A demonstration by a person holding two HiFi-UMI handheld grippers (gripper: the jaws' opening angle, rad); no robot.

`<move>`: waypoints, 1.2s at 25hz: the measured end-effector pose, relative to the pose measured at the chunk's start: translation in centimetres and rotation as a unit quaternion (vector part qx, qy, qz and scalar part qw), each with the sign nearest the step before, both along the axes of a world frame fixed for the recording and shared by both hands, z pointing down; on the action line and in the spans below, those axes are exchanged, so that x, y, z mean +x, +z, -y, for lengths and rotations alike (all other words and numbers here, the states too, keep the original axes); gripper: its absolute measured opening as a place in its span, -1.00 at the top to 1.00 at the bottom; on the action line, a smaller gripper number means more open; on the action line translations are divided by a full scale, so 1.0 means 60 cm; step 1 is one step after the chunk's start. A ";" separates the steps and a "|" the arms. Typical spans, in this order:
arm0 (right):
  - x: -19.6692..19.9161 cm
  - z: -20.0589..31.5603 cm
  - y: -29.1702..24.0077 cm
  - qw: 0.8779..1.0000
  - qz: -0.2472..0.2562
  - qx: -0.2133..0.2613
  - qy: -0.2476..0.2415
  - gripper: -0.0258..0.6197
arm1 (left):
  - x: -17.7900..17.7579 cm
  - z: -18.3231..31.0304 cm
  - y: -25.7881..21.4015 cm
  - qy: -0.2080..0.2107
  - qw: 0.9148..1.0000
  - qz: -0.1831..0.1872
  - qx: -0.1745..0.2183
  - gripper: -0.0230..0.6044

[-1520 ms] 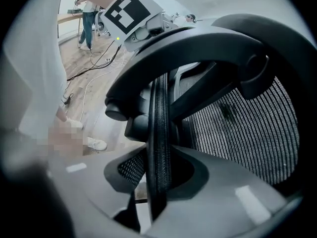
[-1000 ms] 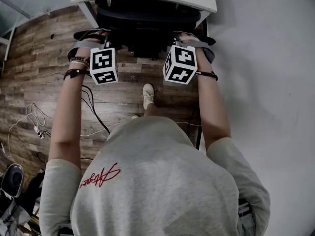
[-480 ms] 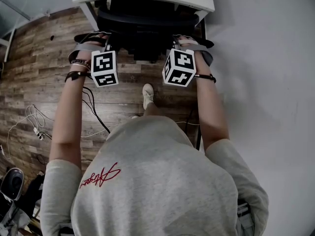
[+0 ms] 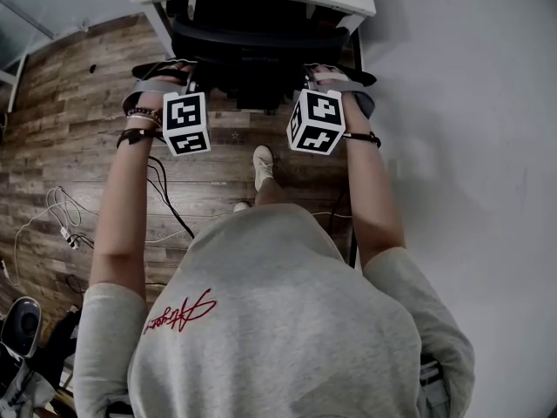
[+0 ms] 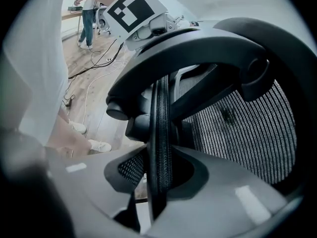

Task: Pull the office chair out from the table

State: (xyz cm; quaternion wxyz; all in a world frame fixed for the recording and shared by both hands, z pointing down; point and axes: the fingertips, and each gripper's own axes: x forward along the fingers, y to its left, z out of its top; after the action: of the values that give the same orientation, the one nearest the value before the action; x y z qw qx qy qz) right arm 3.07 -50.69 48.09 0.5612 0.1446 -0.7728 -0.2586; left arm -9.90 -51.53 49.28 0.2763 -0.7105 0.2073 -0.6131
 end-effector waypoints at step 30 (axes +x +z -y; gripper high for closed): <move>-0.028 -0.160 -0.008 1.000 -0.003 0.010 0.004 0.61 | -0.028 -0.158 -0.008 0.012 1.000 -0.002 0.025 0.69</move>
State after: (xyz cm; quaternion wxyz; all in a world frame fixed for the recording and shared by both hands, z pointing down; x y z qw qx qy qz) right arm 1.37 -41.11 47.62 0.5634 0.1522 -0.7678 -0.2644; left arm -11.56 -42.07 48.78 0.3008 -0.7071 0.2144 -0.6029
